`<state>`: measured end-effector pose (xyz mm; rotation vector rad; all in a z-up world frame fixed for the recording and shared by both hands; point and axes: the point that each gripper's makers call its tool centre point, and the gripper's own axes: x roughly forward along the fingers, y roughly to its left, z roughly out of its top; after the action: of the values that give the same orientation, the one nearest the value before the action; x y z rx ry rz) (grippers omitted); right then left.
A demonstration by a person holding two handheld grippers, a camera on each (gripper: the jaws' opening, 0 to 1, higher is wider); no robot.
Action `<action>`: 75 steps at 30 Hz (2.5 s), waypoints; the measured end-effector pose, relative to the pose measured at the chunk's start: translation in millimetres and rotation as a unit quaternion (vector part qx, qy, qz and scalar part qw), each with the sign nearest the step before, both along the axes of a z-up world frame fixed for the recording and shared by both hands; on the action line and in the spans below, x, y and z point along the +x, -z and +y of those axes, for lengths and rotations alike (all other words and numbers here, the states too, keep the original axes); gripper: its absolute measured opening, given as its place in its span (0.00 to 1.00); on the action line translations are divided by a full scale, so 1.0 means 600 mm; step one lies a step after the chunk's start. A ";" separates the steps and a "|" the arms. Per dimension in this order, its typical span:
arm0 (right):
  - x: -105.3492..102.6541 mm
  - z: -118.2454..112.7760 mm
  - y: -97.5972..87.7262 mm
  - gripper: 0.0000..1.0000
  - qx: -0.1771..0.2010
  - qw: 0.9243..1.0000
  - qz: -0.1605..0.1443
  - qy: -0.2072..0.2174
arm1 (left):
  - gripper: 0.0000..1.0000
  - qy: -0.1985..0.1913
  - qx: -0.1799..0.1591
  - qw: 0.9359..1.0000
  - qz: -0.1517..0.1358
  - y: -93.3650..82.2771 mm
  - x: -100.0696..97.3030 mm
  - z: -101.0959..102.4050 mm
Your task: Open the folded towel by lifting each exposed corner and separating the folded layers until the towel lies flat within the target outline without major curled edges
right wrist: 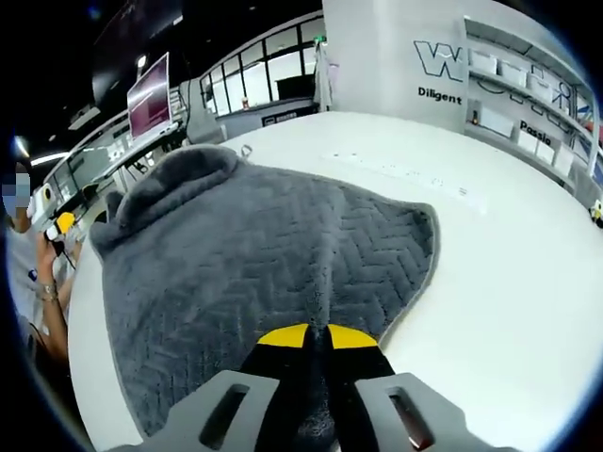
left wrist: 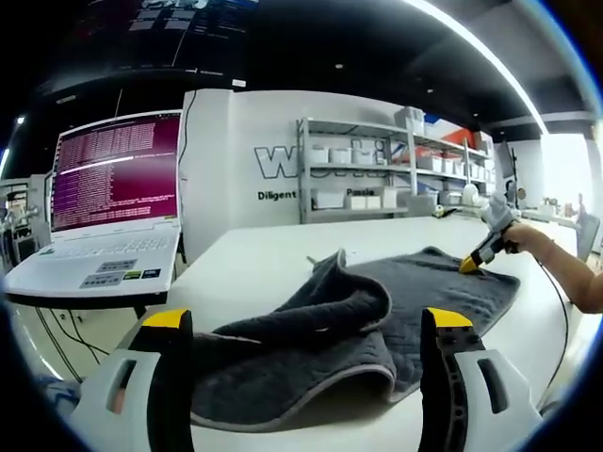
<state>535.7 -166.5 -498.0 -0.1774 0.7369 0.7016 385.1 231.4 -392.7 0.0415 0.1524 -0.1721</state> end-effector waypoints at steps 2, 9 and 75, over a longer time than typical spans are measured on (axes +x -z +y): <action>-0.001 0.000 0.000 0.01 -0.003 1.000 0.000 -0.001 | 0.99 -0.001 0.000 1.000 0.000 0.000 0.000 0.000; -0.007 -0.010 -0.002 0.01 -0.002 1.000 0.003 -0.004 | 0.99 -0.005 0.002 1.000 0.004 0.005 0.000 0.005; -0.026 -0.324 0.001 0.01 -0.109 0.984 -0.001 0.143 | 0.99 -0.005 0.023 0.999 0.027 0.013 -0.006 0.004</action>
<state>520.1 -360.9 -498.3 -0.2651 0.8166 0.3460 381.8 233.8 -400.2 0.0821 0.2100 -0.1588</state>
